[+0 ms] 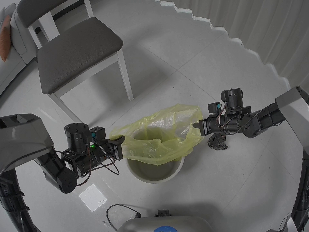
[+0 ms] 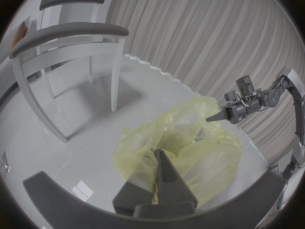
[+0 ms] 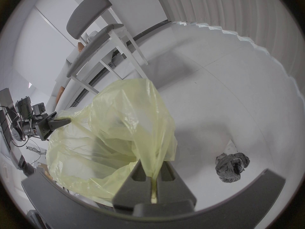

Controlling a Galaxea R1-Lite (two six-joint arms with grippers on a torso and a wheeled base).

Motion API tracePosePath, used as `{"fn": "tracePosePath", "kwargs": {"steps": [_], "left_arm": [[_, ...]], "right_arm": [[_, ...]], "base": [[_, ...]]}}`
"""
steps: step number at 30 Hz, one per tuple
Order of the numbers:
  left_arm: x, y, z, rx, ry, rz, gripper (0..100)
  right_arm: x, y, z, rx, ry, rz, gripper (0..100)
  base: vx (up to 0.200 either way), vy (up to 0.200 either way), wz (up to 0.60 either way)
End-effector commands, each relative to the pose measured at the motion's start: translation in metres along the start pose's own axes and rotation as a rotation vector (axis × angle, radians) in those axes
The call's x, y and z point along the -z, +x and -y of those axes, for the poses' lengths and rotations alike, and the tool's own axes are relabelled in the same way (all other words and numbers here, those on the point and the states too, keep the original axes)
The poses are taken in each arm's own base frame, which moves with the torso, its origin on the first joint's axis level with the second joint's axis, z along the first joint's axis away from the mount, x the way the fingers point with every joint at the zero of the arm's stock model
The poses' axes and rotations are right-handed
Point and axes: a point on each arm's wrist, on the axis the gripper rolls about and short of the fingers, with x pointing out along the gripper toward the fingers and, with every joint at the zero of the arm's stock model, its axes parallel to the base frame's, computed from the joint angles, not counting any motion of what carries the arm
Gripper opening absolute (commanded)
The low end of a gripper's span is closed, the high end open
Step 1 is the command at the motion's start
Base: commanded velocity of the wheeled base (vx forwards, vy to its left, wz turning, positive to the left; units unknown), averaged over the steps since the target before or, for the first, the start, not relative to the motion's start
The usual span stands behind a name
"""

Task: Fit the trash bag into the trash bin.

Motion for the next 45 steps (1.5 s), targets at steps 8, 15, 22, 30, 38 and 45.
{"fn": "tracePosePath", "kwargs": {"steps": [8,15,22,30,38,45], "left_arm": [[-0.009,-0.017,-0.017,-0.047,-0.016,0.028,0],[-0.005,-0.007,-0.021,-0.049,-0.023,0.028,0],[0.0,0.015,-0.023,-0.043,-0.037,0.037,0],[0.028,0.017,-0.031,-0.07,-0.057,-0.055,0],[0.038,0.021,-0.035,-0.079,-0.063,-0.069,0],[0.028,0.019,-0.028,-0.061,-0.067,-0.013,0]], "right_arm": [[-0.003,0.018,-0.022,-0.055,-0.034,0.007,0],[-0.009,0.014,-0.007,-0.025,-0.025,0.029,0],[-0.012,0.011,0.011,0.009,-0.01,0.043,0],[0.028,0.032,0.017,0.006,0.021,-0.064,0],[0.038,0.043,0.021,0.006,0.022,-0.047,0],[0.039,0.036,0.027,0.021,0.025,-0.052,100]], "base": [[0.0,0.0,0.0],[0.0,0.0,0.0],[0.0,0.0,0.0],[0.0,0.0,0.0],[0.0,0.0,0.0],[0.0,0.0,0.0]]}}
